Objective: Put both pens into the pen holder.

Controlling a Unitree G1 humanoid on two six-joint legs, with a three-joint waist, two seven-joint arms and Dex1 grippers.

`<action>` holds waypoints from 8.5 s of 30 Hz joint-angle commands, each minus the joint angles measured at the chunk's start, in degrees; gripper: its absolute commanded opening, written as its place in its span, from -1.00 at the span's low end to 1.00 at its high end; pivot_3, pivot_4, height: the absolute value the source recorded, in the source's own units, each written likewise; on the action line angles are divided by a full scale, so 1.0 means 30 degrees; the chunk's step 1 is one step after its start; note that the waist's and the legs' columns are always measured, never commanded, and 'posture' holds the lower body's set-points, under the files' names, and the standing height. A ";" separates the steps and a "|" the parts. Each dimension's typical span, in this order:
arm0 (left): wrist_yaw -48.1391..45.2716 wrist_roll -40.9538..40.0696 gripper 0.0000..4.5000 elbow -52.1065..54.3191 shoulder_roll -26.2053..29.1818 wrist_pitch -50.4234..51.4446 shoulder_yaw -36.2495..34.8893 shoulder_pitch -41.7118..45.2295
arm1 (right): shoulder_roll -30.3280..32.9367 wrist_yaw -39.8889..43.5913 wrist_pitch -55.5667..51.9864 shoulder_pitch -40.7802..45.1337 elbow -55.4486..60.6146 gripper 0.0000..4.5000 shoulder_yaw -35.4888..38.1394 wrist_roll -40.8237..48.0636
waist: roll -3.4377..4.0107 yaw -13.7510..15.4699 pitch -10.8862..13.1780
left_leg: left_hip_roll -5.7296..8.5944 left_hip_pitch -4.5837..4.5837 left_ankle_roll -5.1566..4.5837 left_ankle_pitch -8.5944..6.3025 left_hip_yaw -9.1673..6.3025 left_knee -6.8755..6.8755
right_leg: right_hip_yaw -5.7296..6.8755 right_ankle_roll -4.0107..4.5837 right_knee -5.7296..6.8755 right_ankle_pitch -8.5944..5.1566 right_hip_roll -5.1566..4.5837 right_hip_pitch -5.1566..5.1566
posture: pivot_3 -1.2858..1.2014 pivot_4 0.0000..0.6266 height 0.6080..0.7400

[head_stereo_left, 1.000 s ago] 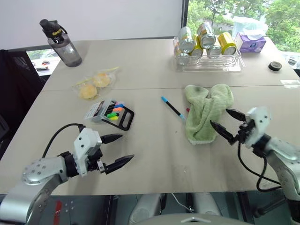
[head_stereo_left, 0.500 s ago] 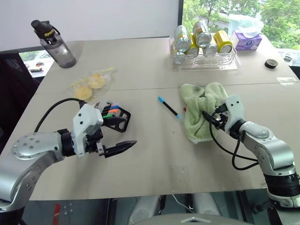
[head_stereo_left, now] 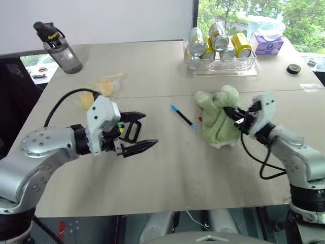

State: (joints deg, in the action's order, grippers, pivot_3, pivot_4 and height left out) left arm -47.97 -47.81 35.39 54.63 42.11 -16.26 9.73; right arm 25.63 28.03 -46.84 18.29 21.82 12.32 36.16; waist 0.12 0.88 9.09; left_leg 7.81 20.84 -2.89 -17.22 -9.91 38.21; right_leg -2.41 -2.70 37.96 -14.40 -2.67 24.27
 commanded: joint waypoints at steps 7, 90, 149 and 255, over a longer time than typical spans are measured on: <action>0.0997 -0.1848 1.00 -0.0180 -0.0937 0.0811 0.0638 0.3076 | 0.4302 0.0928 -0.1575 0.3023 -0.4304 -0.99 0.7955 0.6541 | -0.0004 -0.0092 0.0002 | -0.0006 -0.0009 -0.0001 0.0000 0.0013 0.0006 | -0.0014 0.0002 0.0017 0.0002 0.0003 -0.0001 | 0.03 -0.52 1.00; 1.0683 -0.6157 1.00 -0.3114 -1.2328 0.1029 0.0577 0.3087 | -0.0645 0.4199 0.3369 -0.0243 0.3733 -0.99 -0.3575 0.0262 | -0.0114 -0.0072 -0.0062 | -0.0030 0.0096 0.0015 0.0003 0.0027 0.0140 | 0.0003 0.0008 0.0085 0.0043 0.0027 0.0081 | 0.03 -0.52 1.00; 1.4107 2.1226 -1.00 0.5294 -0.4783 -0.1141 1.0803 -0.1093 | 0.6263 1.7394 0.5344 0.2032 -0.5458 0.40 -0.0701 0.3647 | -0.0163 0.0487 -0.0031 | -0.0044 0.0059 0.0036 0.0013 0.0098 0.0060 | -0.0075 0.0010 0.0123 0.0046 0.0033 0.0095 | 0.03 -0.52 1.00; 0.0492 0.9428 0.99 0.7851 -0.9646 0.5992 -0.1878 -0.6509 | -0.3215 0.0313 0.3291 0.4135 -0.5893 0.44 -1.0152 -1.1662 | -0.0176 -0.0010 -0.0064 | -0.0043 0.0080 0.0056 0.0023 0.0053 0.0101 | -0.0012 0.0024 0.0141 0.0053 0.0048 0.0116 | 0.03 -0.52 1.00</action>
State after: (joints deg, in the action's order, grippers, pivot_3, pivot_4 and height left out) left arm -46.12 -17.04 57.26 24.37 59.59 -19.43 -10.21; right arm 16.61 31.46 -35.00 29.52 2.68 -18.20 2.95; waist -0.41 0.85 8.90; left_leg 7.68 21.08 -2.72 -17.15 -9.75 38.50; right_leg -2.44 -2.62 38.39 -14.24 -2.53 24.62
